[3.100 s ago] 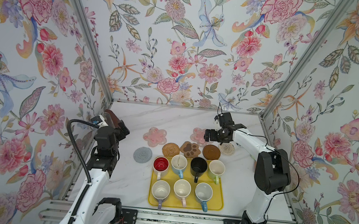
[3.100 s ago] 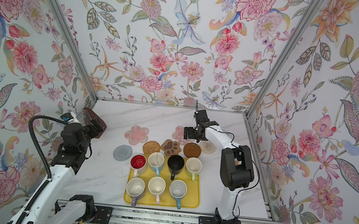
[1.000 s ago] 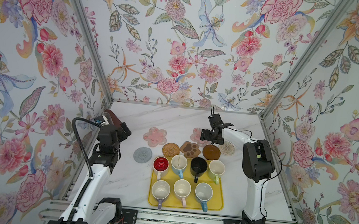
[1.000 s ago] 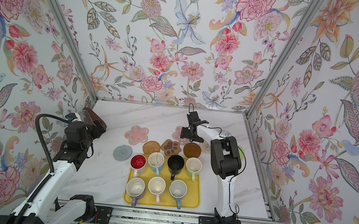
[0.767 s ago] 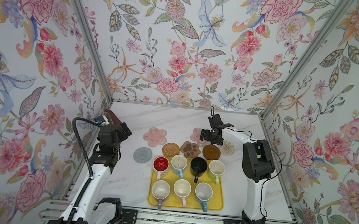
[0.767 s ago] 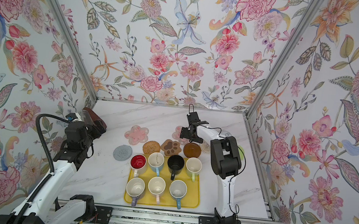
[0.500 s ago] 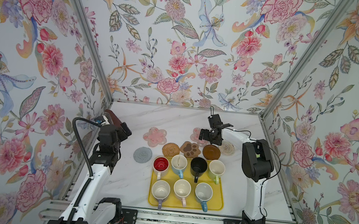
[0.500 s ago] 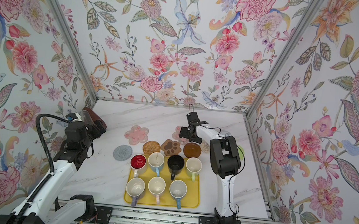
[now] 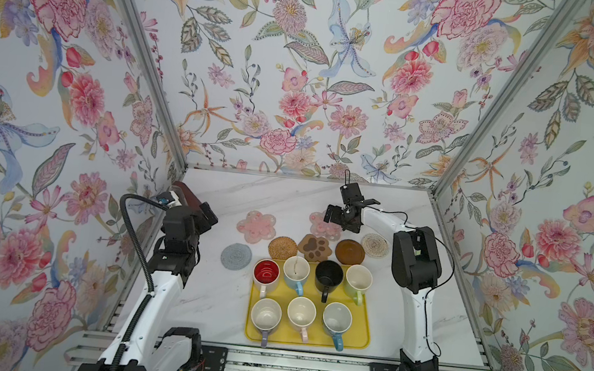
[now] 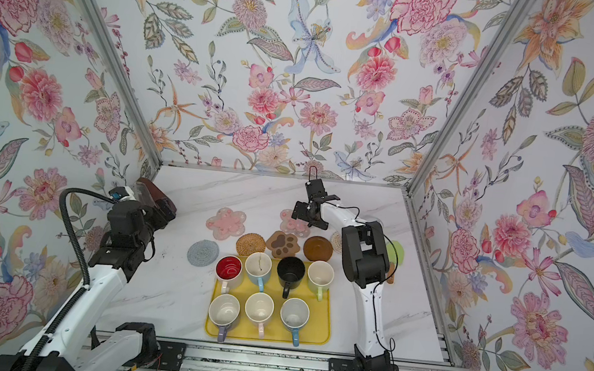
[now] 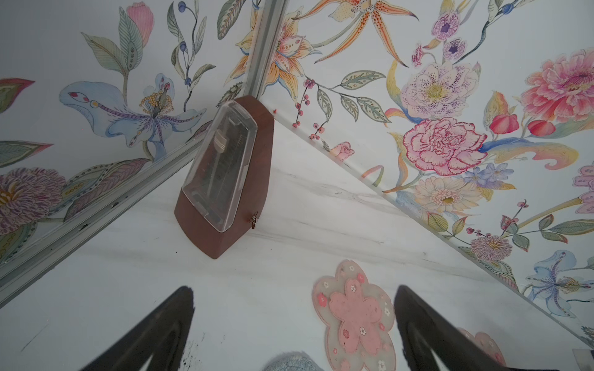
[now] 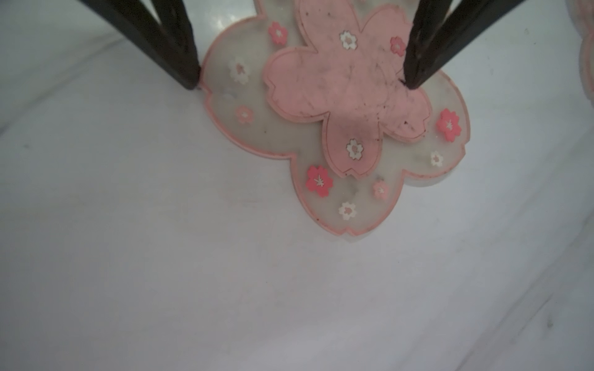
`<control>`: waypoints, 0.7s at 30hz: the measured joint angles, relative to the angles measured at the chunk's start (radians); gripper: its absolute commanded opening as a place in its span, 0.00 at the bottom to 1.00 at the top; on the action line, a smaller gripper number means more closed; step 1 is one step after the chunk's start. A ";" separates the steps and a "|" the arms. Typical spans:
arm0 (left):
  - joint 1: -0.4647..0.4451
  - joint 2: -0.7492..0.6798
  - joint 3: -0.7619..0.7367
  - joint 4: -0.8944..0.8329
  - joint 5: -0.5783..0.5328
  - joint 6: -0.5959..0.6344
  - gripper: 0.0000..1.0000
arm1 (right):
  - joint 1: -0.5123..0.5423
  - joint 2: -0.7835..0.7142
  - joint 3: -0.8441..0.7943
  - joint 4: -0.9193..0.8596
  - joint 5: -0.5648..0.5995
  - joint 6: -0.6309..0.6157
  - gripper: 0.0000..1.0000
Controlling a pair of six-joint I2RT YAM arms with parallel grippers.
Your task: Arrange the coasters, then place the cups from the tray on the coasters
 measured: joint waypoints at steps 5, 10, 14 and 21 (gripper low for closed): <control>0.000 0.005 0.005 0.000 0.005 -0.006 0.99 | 0.011 0.005 0.021 -0.012 0.040 -0.036 0.99; 0.000 0.013 0.006 0.001 0.011 -0.016 0.99 | 0.024 -0.054 -0.037 -0.025 0.095 -0.113 0.99; 0.000 0.026 0.007 0.006 0.023 -0.016 0.99 | 0.033 -0.143 -0.114 -0.037 0.101 -0.165 0.96; 0.000 0.037 0.014 0.014 0.026 -0.019 0.99 | 0.046 -0.206 -0.183 -0.041 0.090 -0.226 0.92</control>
